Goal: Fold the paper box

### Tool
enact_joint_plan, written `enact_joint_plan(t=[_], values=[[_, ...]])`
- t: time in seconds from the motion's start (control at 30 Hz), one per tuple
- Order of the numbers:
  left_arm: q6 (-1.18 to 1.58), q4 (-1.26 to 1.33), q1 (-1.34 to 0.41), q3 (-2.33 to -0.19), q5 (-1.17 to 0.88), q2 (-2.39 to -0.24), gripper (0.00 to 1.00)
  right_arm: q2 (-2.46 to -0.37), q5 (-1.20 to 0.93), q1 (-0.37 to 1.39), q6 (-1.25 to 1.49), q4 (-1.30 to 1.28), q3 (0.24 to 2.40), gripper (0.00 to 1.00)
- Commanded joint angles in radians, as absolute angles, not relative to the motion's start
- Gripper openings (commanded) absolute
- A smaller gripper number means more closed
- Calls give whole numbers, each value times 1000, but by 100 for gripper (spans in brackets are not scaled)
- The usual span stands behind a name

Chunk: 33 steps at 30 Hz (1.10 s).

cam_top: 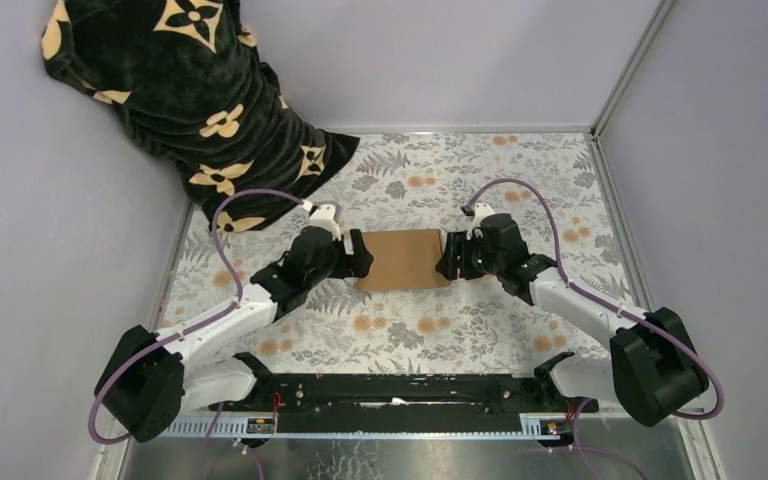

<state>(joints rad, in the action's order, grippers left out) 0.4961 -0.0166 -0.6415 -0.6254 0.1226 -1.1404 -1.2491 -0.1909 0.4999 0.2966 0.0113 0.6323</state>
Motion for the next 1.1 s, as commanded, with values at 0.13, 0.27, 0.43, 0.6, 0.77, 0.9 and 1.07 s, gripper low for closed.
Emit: enact_joint_plan(t=[0.13, 0.27, 0.43, 0.6, 0.77, 0.9, 1.07], values=[[573, 261, -548, -473, 6, -1158, 23, -1286, -366, 409, 364, 204, 596, 61], [559, 271, -543, -486, -43, -1178, 19, -1359, -409, 403, 345, 191, 653, 47], [546, 253, -543, -507, -44, -1193, 19, -1401, -340, 414, 304, 97, 721, 39], [531, 247, -544, -541, -106, -1242, 14, -1388, -259, 455, 256, 22, 763, 36], [535, 229, -548, -558, -134, -1287, 11, -1427, -220, 512, 229, -35, 799, 31], [547, 236, -566, -557, -143, -1308, 11, -1467, -187, 555, 231, -43, 810, 30], [551, 262, -583, -544, -132, -1354, 10, -1525, -166, 568, 255, -18, 795, 29]])
